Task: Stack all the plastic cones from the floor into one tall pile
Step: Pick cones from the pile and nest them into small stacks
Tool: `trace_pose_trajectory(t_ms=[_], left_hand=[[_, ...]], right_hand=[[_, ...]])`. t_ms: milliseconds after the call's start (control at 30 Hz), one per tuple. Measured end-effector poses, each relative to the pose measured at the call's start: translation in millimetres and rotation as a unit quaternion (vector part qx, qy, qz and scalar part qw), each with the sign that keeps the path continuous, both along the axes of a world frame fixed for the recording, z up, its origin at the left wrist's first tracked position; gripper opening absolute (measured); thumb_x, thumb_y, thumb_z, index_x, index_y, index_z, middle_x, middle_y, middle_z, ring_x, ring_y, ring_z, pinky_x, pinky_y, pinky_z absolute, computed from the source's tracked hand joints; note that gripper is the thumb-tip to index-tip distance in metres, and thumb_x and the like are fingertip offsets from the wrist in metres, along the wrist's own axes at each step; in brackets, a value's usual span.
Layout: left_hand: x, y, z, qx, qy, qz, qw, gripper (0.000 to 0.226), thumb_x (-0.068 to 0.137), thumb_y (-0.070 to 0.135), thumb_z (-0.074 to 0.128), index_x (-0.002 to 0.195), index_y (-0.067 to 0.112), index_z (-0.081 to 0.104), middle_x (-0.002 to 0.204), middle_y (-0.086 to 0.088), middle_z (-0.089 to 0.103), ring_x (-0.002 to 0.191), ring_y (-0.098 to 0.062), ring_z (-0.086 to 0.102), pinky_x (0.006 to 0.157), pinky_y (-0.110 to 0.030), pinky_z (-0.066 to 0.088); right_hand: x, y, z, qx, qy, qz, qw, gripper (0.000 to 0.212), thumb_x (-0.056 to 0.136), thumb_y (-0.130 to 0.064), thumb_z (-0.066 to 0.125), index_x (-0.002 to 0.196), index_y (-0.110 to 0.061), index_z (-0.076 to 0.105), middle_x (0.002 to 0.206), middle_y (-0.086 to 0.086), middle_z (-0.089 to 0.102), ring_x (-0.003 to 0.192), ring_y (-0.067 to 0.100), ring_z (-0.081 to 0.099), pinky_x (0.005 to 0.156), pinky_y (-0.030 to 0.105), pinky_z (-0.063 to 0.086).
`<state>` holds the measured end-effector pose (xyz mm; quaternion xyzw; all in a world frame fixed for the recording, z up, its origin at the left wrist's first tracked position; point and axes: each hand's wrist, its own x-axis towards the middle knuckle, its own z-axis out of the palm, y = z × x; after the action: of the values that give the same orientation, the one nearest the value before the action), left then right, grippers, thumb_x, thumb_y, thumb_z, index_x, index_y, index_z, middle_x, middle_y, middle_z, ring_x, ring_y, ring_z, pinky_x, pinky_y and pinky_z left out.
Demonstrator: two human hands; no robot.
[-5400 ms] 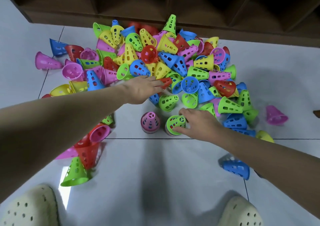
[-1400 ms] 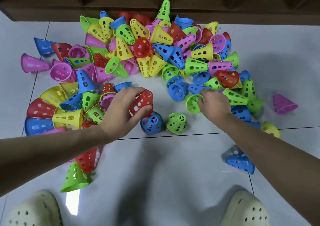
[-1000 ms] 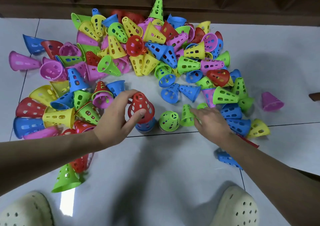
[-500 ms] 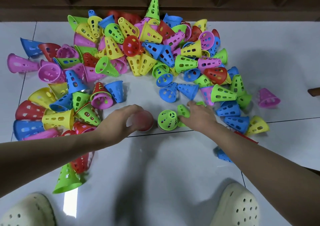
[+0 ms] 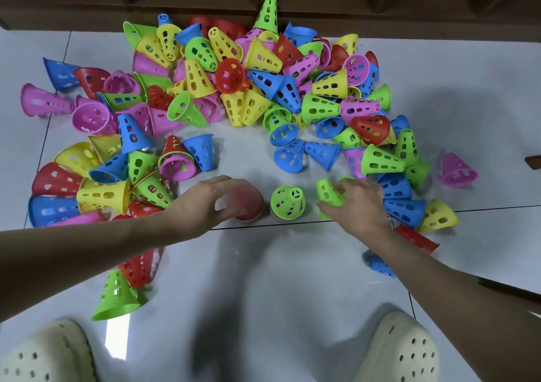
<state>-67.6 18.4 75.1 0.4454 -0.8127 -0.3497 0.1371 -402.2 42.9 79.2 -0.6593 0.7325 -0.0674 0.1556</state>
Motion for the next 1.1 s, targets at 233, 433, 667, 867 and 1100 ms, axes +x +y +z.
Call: trace_pose_trajectory(t_ms=[233, 433, 667, 867, 1100], left_hand=[[-3.6, -4.7, -5.7, 0.003, -0.006, -0.007, 1.000, 0.051, 0.090, 0.046, 0.067, 0.136, 0.031, 0.055, 0.122, 0.005, 0.064, 0.104, -0.006, 0.059, 0.086, -0.006, 0.043], [0.8, -7.0, -0.1, -0.015, -0.041, -0.036, 0.998, 0.063, 0.086, 0.053, 0.067, 0.141, 0.026, 0.053, 0.126, 0.004, 0.063, 0.107, -0.004, 0.053, 0.095, -0.026, 0.050], [23.8, -47.7, -8.5, -0.158, -0.253, -0.089, 0.950, 0.058, 0.088, 0.007, 0.065, 0.143, 0.017, 0.051, 0.147, -0.012, 0.049, 0.138, -0.033, 0.042, 0.113, -0.048, 0.034], [40.0, -73.7, -9.1, -0.161, -0.316, -0.015, 0.935, 0.063, 0.083, 0.026, 0.075, 0.142, 0.019, 0.051, 0.156, -0.017, 0.033, 0.143, -0.039, 0.028, 0.115, -0.057, 0.030], [42.4, -85.9, -19.1, -0.202, -0.399, -0.049, 0.893, 0.067, 0.086, 0.007, 0.069, 0.147, 0.018, 0.043, 0.159, -0.016, 0.025, 0.139, -0.039, 0.034, 0.112, -0.052, 0.040]], right_hand=[[24.7, 10.9, 63.7, -0.066, -0.315, -0.066, 0.944, 0.036, 0.078, -0.036, 0.083, 0.102, -0.036, 0.056, 0.100, -0.017, 0.064, 0.088, 0.001, 0.056, 0.078, 0.014, 0.043], [50.9, 19.9, 45.0, -0.040, -0.271, 0.056, 0.960, 0.048, 0.077, -0.029, 0.085, 0.114, -0.017, 0.057, 0.100, -0.024, 0.053, 0.093, -0.010, 0.048, 0.082, 0.004, 0.034], [48.4, 14.8, 11.1, 0.014, -0.214, 0.109, 0.971, 0.044, 0.082, -0.030, 0.078, 0.118, -0.019, 0.055, 0.113, -0.008, 0.058, 0.105, 0.013, 0.055, 0.091, 0.041, 0.050], [44.1, 10.1, 3.4, 0.012, -0.214, 0.120, 0.969, 0.043, 0.081, -0.030, 0.080, 0.117, -0.021, 0.056, 0.111, -0.010, 0.059, 0.103, 0.010, 0.055, 0.090, 0.039, 0.051], [13.5, 6.4, 6.3, -0.030, -0.060, 0.206, 0.976, 0.070, 0.075, -0.066, 0.071, 0.126, -0.021, 0.056, 0.121, -0.005, 0.056, 0.120, 0.019, 0.049, 0.101, 0.036, 0.038]])
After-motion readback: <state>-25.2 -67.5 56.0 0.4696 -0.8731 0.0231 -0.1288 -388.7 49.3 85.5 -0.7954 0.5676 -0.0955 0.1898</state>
